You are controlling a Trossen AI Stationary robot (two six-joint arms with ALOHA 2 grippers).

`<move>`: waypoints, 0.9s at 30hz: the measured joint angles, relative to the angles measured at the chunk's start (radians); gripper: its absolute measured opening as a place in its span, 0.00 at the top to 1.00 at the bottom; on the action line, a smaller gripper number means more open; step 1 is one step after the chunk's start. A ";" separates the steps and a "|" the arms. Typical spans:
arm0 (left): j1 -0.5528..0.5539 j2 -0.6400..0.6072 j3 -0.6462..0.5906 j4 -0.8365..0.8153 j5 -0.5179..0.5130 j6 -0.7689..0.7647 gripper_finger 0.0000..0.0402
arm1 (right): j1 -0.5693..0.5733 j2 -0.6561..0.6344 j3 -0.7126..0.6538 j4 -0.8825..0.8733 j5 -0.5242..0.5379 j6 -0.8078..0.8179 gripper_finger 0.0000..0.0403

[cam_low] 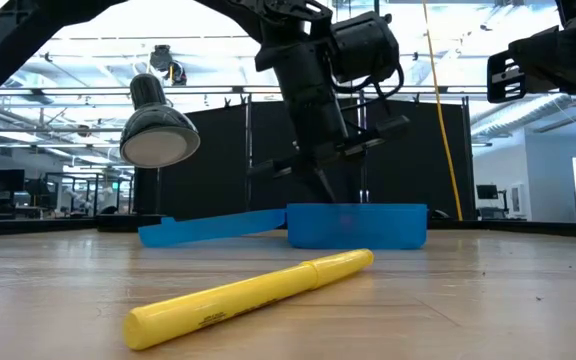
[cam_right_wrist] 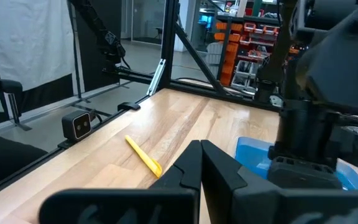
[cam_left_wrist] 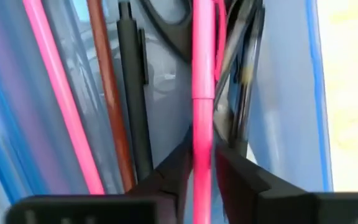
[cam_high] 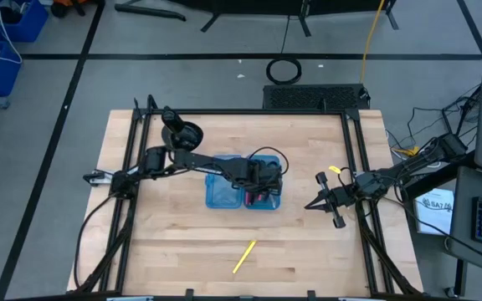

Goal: Pick & place school supplies into a supply box
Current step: Put the pink pen into the supply box, then put the yellow ball pen into the supply box

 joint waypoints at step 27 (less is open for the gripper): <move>-0.677 -0.646 0.000 -0.441 -0.985 0.531 0.55 | 0.000 0.001 0.001 -0.105 -0.104 0.012 1.00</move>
